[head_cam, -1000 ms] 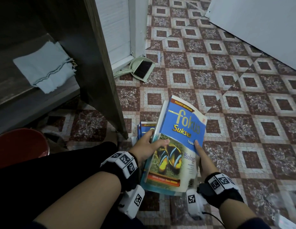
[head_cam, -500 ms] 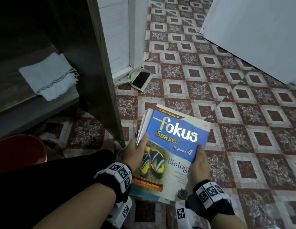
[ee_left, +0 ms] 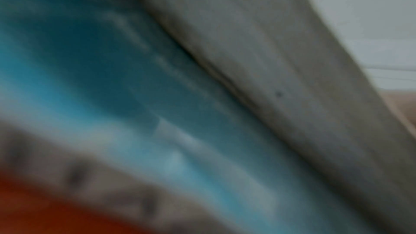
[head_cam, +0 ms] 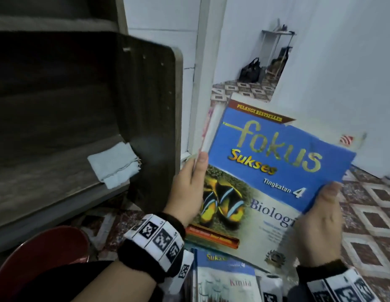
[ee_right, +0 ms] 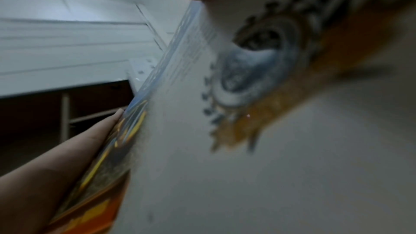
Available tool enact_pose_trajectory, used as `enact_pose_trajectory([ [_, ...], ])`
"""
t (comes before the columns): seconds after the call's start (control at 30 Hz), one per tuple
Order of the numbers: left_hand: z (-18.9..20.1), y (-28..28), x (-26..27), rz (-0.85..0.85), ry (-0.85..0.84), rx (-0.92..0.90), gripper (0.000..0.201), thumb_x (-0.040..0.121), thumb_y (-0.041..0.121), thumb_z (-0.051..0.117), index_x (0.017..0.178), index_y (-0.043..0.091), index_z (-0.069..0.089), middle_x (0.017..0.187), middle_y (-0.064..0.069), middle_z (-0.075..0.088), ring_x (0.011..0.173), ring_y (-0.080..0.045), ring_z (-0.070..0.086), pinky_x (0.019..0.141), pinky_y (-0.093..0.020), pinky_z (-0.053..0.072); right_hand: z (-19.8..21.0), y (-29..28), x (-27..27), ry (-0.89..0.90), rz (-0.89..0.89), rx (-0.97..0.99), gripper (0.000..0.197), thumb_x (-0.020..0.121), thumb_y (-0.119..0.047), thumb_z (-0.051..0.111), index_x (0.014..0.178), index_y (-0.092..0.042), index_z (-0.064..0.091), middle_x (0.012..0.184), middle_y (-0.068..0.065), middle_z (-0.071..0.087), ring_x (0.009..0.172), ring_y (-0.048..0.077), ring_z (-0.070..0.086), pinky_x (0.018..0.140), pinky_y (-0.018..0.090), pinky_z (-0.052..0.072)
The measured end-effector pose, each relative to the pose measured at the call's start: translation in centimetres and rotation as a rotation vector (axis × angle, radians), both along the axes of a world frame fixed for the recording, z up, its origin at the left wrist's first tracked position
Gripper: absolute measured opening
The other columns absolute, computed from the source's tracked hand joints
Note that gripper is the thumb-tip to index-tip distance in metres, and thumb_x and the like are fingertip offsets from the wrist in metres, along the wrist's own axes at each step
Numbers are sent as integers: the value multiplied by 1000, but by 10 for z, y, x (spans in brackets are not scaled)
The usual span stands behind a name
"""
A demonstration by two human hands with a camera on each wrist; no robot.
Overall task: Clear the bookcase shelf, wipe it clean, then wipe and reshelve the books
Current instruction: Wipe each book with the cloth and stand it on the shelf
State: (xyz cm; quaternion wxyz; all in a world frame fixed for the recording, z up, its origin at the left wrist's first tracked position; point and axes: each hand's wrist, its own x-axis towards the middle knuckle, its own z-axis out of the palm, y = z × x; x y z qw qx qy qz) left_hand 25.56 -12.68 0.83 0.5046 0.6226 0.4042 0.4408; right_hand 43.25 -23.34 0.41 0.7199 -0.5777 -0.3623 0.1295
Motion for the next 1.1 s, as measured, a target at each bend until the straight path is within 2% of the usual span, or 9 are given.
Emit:
enact_pose_trajectory([
  [0.1, 45, -10, -31, 96, -67, 84, 26, 86, 60, 30, 87, 41, 48, 80, 26, 52, 70, 23, 47, 67, 3, 35, 40, 10, -23, -66, 55, 127, 53, 99, -46, 23, 128, -14, 54, 118, -8, 68, 108, 8, 65, 88, 27, 54],
  [0.17, 67, -21, -56, 159, -84, 116, 22, 89, 56, 29, 101, 48, 45, 81, 42, 50, 70, 34, 42, 65, 8, 31, 61, 15, -44, -65, 153, 203, 51, 99, -49, 26, 126, -16, 54, 120, -2, 67, 112, 17, 64, 93, 38, 52],
  [0.27, 81, -31, -101, 264, -116, 191, 58, 83, 64, 28, 137, 45, 35, 120, 43, 40, 93, 41, 31, 79, 11, 26, 86, 22, -79, -61, 306, 254, 47, 99, -49, 28, 120, -18, 55, 118, 3, 67, 108, 22, 65, 89, 41, 54],
  [0.37, 86, -41, -149, 364, -137, 230, 78, 81, 76, 28, 148, 36, 34, 147, 25, 37, 130, 14, 33, 110, -16, 25, 102, 27, -119, -62, 449, 246, 46, 98, -44, 29, 121, -15, 55, 113, 2, 70, 103, 22, 68, 83, 38, 56],
  [0.5, 83, -54, -208, 521, -138, 202, 77, 81, 72, 29, 148, 34, 35, 149, 19, 39, 136, 2, 33, 112, -26, 25, 108, 37, -175, -80, 606, 226, 41, 100, -38, 29, 119, -16, 57, 110, 1, 71, 99, 20, 69, 82, 44, 56],
  [0.6, 71, -59, -248, 627, -113, 142, 80, 79, 72, 28, 147, 32, 37, 148, 16, 41, 136, -6, 36, 112, -30, 27, 98, 51, -217, -80, 716, 198, 40, 101, -37, 28, 123, -18, 56, 111, -3, 71, 102, 17, 68, 85, 40, 54],
  [0.7, 56, -60, -281, 728, -132, 99, 66, 87, 60, 29, 144, 29, 39, 138, 21, 38, 127, 1, 33, 105, -20, 23, 77, 73, -258, -63, 784, 125, 39, 100, -38, 30, 119, -20, 58, 107, -5, 72, 99, 13, 68, 81, 31, 55],
  [0.9, -6, -32, -338, 807, -96, -3, 40, 96, 47, 29, 120, 29, 57, 109, 25, 59, 109, -3, 55, 75, 1, 37, 1, 140, -326, -25, 855, -143, 41, 99, -45, 33, 114, -19, 61, 105, -1, 72, 97, 17, 69, 86, 45, 55],
  [1.1, -86, 21, -381, 881, -4, -193, 66, 88, 63, 30, 125, 20, 62, 120, 5, 65, 115, -15, 58, 100, -32, 42, -73, 221, -368, -194, 890, -444, 50, 99, -52, 28, 110, -19, 64, 103, -9, 69, 101, 13, 65, 89, 28, 48],
])
